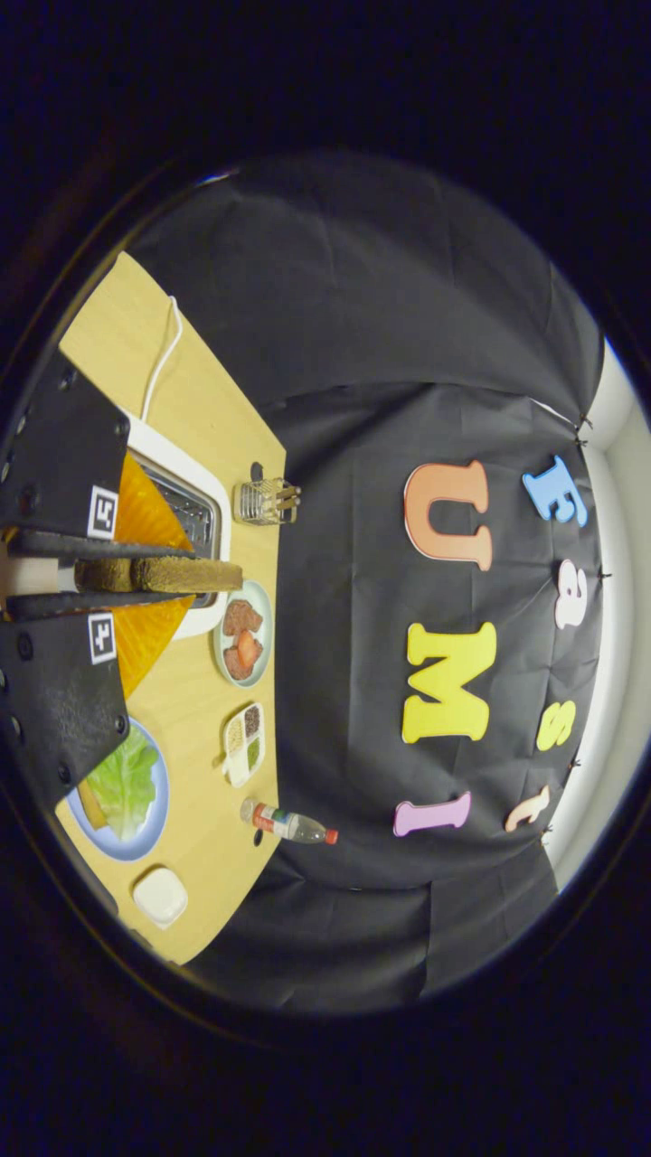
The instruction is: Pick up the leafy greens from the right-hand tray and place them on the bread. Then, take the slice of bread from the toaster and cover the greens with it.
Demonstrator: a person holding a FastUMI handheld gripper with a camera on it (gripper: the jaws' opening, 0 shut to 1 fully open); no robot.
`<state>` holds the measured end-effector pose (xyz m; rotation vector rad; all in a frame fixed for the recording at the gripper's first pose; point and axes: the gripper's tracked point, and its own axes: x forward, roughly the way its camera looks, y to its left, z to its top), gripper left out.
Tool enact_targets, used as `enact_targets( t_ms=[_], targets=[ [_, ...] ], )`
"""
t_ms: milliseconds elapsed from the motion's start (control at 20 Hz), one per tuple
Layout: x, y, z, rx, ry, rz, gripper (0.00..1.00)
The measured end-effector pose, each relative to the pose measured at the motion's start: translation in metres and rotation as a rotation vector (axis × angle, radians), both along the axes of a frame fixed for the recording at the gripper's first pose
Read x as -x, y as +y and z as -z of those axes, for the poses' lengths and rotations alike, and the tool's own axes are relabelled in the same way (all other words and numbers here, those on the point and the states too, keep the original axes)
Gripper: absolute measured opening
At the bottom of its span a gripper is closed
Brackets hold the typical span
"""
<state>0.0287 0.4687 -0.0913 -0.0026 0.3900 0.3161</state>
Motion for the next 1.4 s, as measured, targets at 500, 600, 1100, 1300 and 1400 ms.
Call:
enact_targets(
  t_ms=[500, 600, 1100, 1300, 1400],
  targets=[
    [0.005, -0.017, -0.059, -0.126, -0.051, -0.016, 0.03],
    [0.009, -0.019, -0.079, -0.162, -0.098, -0.035, 0.03],
    [0.018, -0.093, -0.102, -0.248, -0.151, 0.023, 0.02],
    [0.006, -0.132, -0.078, -0.231, -0.133, 0.084, 0.02],
    [0.002, -0.144, -0.068, -0.24, -0.127, 0.081, 0.02]
  ],
)
